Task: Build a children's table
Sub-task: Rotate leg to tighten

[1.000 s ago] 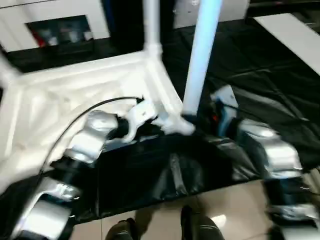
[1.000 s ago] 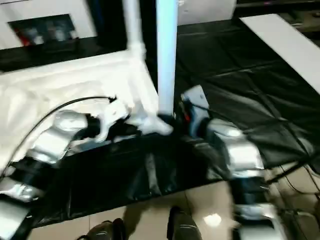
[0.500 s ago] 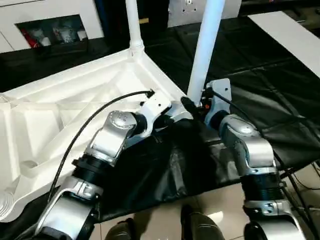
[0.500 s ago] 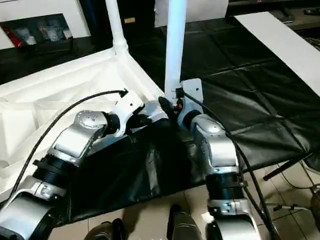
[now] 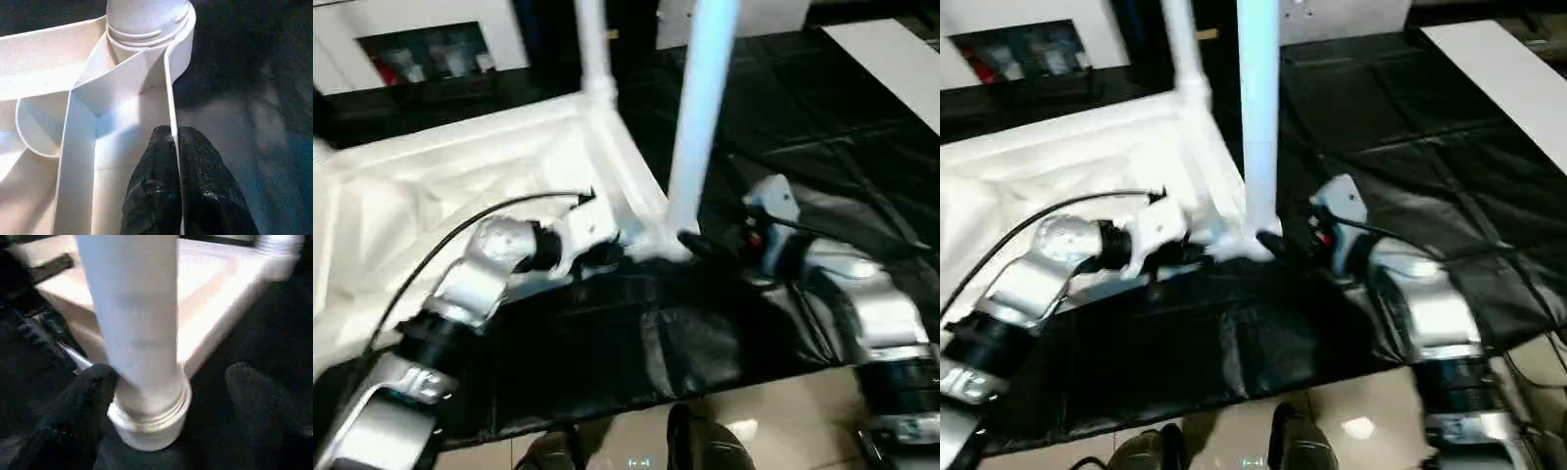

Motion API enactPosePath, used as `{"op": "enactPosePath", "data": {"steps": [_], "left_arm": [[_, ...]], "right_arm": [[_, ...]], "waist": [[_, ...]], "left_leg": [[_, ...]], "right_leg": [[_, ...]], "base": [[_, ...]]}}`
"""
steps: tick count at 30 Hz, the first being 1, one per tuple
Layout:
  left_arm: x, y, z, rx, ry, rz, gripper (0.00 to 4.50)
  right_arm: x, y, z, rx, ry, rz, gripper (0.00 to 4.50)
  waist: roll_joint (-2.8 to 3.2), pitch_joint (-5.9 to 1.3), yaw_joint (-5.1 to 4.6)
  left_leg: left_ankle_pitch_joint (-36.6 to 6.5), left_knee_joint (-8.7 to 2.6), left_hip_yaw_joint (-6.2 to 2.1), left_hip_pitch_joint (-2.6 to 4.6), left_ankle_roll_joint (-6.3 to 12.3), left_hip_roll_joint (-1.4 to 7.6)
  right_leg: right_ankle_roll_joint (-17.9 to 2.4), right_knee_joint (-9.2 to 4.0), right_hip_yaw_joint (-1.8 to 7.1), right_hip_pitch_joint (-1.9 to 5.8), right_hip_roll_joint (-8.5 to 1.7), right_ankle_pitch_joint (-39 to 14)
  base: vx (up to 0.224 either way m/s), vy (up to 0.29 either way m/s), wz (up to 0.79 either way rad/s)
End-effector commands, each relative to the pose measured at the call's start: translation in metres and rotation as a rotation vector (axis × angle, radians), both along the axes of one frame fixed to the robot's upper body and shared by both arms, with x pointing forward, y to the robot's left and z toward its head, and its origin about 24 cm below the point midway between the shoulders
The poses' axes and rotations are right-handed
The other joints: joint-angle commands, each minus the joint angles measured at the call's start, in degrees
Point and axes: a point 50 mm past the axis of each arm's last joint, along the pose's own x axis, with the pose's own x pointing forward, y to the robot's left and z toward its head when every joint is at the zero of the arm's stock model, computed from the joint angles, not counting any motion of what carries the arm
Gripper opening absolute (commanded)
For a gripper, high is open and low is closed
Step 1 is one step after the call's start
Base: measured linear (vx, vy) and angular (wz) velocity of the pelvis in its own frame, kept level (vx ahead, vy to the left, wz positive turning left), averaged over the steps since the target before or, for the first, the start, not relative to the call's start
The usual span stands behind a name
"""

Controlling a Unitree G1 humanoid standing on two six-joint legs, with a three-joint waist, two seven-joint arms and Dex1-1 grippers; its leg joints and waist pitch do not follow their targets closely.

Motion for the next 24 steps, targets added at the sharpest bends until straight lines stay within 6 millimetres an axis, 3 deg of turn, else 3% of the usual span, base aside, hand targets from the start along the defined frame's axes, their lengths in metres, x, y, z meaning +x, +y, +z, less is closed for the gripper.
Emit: {"op": "enactPosePath", "data": {"steps": [1,5,11,12,19,24], "left_arm": [[-0.0102,0.0005,-0.0091,0.086,0.05,-0.154,0.0],[-0.0124,0.0,-0.008,0.082,0.067,-0.2,0.0],[-0.0172,-0.0037,-0.0045,0.087,0.092,-0.319,0.0],[-0.018,-0.0052,-0.0043,0.084,0.094,-0.341,0.0],[-0.0174,-0.0056,-0.0036,0.087,0.095,-0.366,0.0],[-0.0161,-0.0039,-0.0035,0.092,0.095,-0.368,0.0]], "right_arm": [[-0.0077,-0.0007,0.0012,0.009,0.031,0.166,3.86],[-0.0097,-0.001,0.0028,0.005,0.059,0.238,3.86],[-0.0134,0.0013,-0.0012,-0.07,0.104,0.411,3.16],[-0.0127,0.0016,-0.0031,-0.073,0.12,0.433,3.08],[-0.0103,0.0037,-0.0032,-0.071,0.154,0.49,2.58],[-0.0088,0.0047,-0.0019,-0.069,0.165,0.524,2.21]], "waist": [[-0.82,-5.04,0.08],[-0.8,-4.99,0.7],[-0.96,-4.99,1.04],[-1.26,-4.94,1.14],[-1.07,-5.12,1.74],[-1.34,-5.25,1.97]], "left_leg": [[-11.03,-3.08,0.07,0.77,8.12,1.18],[-11.92,-3.19,0.05,0.95,7.03,1.37],[-11.96,-3.21,0.17,0.9,6.87,1.4],[-11.88,-3.2,0.21,0.85,6.98,1.28],[-10.64,-3.16,0.27,0.85,7.36,1.39],[-10.21,-3.09,0.41,0.8,7.22,1.29]], "right_leg": [[-8.1,-3.49,3.32,4.53,-2.99,-22.45],[-8.08,-3.52,3.42,4.48,-3.25,-24.34],[-8.54,-3.41,3.77,4.38,-3.38,-24.29],[-8.5,-3.42,3.78,4.4,-3.38,-24.59],[-8.87,-3.2,3.88,4.41,-3.28,-23.57],[-8.6,-3.19,3.98,4.51,-3.35,-24.15]], "base": [[0.0,0.0,0.0],[0.0,0.0,0.0],[0.0,0.0,0.0],[0.0,0.0,0.0],[0.0,0.0,0.0],[0.0,0.0,0.0]]}}
